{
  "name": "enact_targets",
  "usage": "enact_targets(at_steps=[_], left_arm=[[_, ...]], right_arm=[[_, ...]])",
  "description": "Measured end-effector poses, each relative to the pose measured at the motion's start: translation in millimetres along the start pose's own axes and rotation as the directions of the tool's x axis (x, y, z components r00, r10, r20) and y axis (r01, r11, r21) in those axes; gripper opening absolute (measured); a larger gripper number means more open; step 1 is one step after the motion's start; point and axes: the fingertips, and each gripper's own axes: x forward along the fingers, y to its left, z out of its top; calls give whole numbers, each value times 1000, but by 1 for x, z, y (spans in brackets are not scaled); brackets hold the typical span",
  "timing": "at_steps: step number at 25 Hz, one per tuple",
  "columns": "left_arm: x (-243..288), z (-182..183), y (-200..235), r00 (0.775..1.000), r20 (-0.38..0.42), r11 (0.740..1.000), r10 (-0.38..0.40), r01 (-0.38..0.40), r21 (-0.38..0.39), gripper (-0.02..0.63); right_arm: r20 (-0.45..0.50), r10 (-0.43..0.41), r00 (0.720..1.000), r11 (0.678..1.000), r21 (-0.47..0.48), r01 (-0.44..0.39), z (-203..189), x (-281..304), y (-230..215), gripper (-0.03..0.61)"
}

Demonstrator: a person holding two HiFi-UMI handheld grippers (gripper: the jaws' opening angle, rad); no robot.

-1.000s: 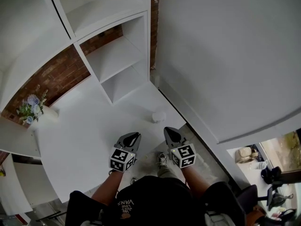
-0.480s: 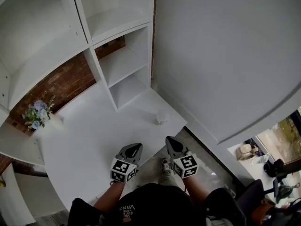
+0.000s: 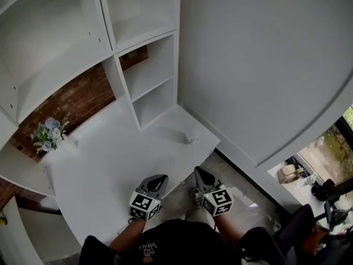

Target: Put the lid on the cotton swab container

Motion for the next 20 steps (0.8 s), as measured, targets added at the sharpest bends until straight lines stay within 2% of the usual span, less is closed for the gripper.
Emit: enact_targets(at_steps=[8, 20], left_arm=[[-24, -11, -15, 999, -10, 999, -42, 42, 20, 6], [-44, -11, -14, 999, 13, 998, -52, 51, 35, 6]], right_arm=[[13, -40, 999, 999, 33, 40, -8, -29, 23, 0], [7, -77, 997, 997, 30, 77, -12, -48, 35, 0]])
